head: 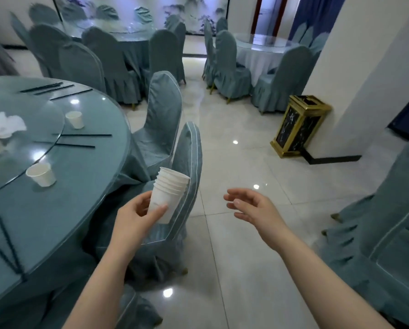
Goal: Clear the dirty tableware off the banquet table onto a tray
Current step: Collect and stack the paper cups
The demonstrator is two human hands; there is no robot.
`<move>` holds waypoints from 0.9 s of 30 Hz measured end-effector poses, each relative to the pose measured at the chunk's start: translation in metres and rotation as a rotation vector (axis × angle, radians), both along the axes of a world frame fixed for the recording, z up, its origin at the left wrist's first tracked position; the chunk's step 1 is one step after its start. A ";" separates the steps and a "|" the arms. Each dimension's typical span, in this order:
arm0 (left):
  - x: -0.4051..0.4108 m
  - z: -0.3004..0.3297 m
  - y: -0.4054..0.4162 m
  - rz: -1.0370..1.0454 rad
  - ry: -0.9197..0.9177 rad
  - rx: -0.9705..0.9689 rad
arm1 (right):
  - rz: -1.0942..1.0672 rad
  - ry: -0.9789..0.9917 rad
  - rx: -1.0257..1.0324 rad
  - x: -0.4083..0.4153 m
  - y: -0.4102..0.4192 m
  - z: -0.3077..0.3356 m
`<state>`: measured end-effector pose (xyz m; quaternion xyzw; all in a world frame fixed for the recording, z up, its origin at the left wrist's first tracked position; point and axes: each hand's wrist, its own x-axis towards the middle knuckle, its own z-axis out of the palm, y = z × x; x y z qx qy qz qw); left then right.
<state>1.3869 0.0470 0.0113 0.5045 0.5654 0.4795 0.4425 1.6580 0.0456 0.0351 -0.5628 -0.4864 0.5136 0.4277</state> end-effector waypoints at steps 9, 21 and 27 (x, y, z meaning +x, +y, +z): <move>-0.064 -0.015 0.042 0.437 -0.045 -0.090 | 0.374 -0.002 -0.039 -0.079 0.155 -0.008; -0.111 -0.019 0.054 0.987 -0.041 -0.112 | 0.918 -0.005 -0.126 -0.243 0.278 -0.040; -0.151 -0.017 0.029 1.112 -0.045 -0.131 | 1.073 -0.161 0.030 -0.327 0.276 -0.059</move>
